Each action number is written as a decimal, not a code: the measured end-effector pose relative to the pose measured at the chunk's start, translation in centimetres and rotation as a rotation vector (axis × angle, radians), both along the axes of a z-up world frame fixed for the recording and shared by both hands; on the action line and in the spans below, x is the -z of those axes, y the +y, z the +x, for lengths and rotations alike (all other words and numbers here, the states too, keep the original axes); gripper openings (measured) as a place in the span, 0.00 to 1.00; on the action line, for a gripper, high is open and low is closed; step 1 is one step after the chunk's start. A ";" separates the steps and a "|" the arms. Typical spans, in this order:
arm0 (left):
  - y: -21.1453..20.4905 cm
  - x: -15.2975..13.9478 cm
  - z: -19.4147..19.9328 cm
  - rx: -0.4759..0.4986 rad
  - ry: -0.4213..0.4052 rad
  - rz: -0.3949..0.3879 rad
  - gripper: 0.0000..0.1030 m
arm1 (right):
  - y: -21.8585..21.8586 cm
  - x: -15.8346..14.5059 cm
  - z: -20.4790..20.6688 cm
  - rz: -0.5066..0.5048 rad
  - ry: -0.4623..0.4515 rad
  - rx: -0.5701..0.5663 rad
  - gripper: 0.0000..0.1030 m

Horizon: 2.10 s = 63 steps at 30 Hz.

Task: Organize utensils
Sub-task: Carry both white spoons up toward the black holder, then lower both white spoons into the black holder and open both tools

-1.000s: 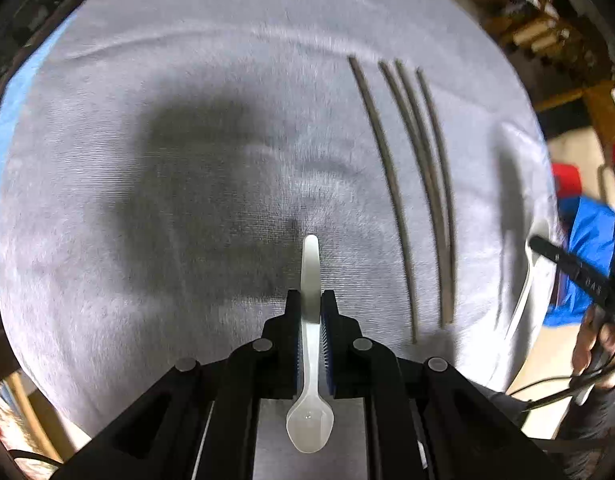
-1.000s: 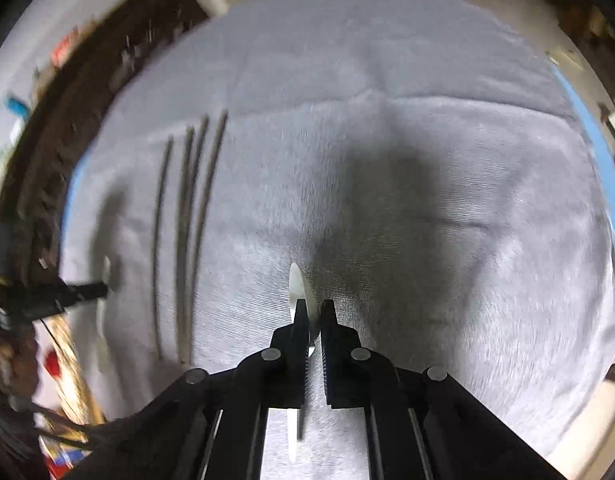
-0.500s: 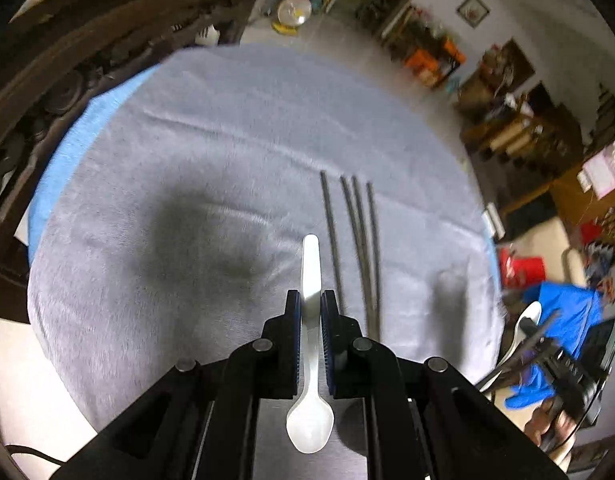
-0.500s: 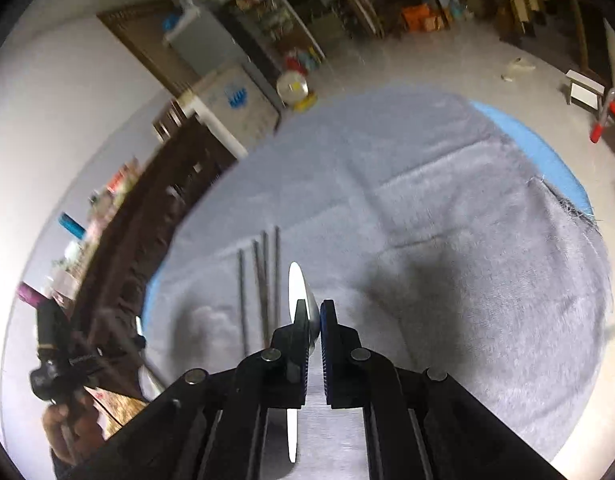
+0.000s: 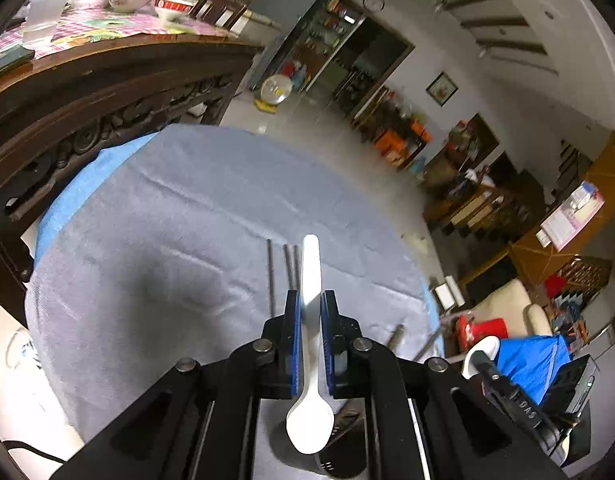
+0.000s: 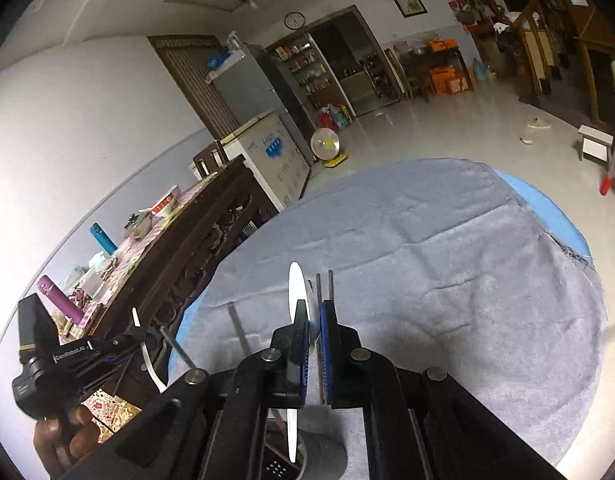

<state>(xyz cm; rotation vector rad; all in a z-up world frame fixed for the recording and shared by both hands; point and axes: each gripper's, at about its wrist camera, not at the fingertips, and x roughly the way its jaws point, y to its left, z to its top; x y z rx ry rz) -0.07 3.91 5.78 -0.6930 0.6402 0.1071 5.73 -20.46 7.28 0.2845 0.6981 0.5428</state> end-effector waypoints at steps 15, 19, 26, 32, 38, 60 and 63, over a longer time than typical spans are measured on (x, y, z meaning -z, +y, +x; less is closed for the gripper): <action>-4.6 2.9 0.2 -0.008 -0.076 0.055 0.10 | 2.2 2.5 -1.7 -0.045 -0.018 -0.024 0.06; -5.1 3.8 0.0 -0.007 -0.069 0.070 0.10 | 2.5 3.1 -2.0 -0.059 -0.017 -0.028 0.06; -6.5 4.6 -0.9 0.001 -0.082 0.100 0.10 | 3.0 4.0 -2.9 -0.084 -0.029 -0.032 0.06; -8.0 4.6 -1.3 0.016 -0.101 0.164 0.10 | 3.1 4.4 -3.4 -0.101 -0.039 -0.037 0.06; -8.8 5.0 -1.4 0.026 -0.099 0.182 0.10 | 2.9 4.7 -3.6 -0.103 -0.036 -0.040 0.06; -9.1 6.5 -2.0 0.063 -0.057 0.127 0.10 | 2.6 5.7 -4.6 -0.107 -0.016 -0.072 0.06; -9.1 6.5 -2.2 0.063 -0.055 0.121 0.10 | 2.7 5.9 -4.8 -0.108 -0.005 -0.081 0.06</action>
